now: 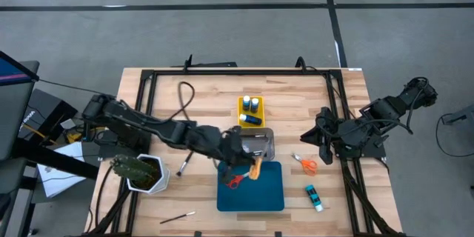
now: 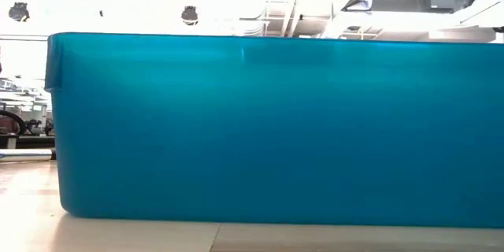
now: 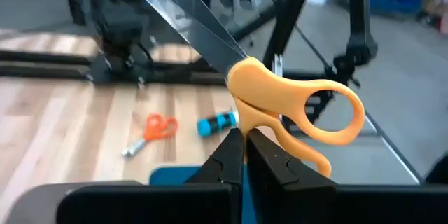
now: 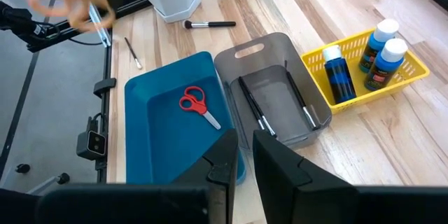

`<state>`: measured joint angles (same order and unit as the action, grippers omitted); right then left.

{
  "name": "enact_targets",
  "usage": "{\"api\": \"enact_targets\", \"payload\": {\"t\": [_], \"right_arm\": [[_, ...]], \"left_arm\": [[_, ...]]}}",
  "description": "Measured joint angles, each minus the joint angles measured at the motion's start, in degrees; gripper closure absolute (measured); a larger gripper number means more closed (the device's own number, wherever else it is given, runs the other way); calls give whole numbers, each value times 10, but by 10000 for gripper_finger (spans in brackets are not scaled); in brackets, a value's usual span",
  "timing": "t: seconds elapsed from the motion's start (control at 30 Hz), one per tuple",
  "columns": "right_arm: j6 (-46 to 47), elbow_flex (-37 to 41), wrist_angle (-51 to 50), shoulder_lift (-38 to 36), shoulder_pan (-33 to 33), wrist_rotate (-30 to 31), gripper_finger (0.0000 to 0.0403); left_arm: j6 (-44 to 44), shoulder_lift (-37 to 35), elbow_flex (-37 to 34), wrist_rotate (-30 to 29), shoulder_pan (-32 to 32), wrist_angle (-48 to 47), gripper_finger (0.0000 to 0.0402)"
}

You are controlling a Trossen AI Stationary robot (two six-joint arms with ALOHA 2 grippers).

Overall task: Pick & Place Paint Supplies
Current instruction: Put the yellow scissors into the blue bin

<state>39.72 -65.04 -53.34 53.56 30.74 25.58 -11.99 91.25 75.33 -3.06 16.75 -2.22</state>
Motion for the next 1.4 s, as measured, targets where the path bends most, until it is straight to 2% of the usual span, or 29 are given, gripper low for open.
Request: {"api": "enact_targets", "payload": {"t": [0.17,0.4,0.57,0.87,1.1,1.4], "right_arm": [[0,0,0,0,0,0,359],[0,0,1,0,0,0,359],[0,0,1,0,0,0,359],[-1,0,1,0,0,0,359],[-1,0,0,0,0,0,359],[-1,0,2,0,0,0,359]], "left_arm": [[14,64,58,28,6,-43,401],[9,126,108,35,12,-139,401],[-22,152,110,34,14,-174,401],[-36,175,110,34,30,-293,401],[-45,199,110,23,32,-331,401],[41,230,110,9,36,-359,401]]}}
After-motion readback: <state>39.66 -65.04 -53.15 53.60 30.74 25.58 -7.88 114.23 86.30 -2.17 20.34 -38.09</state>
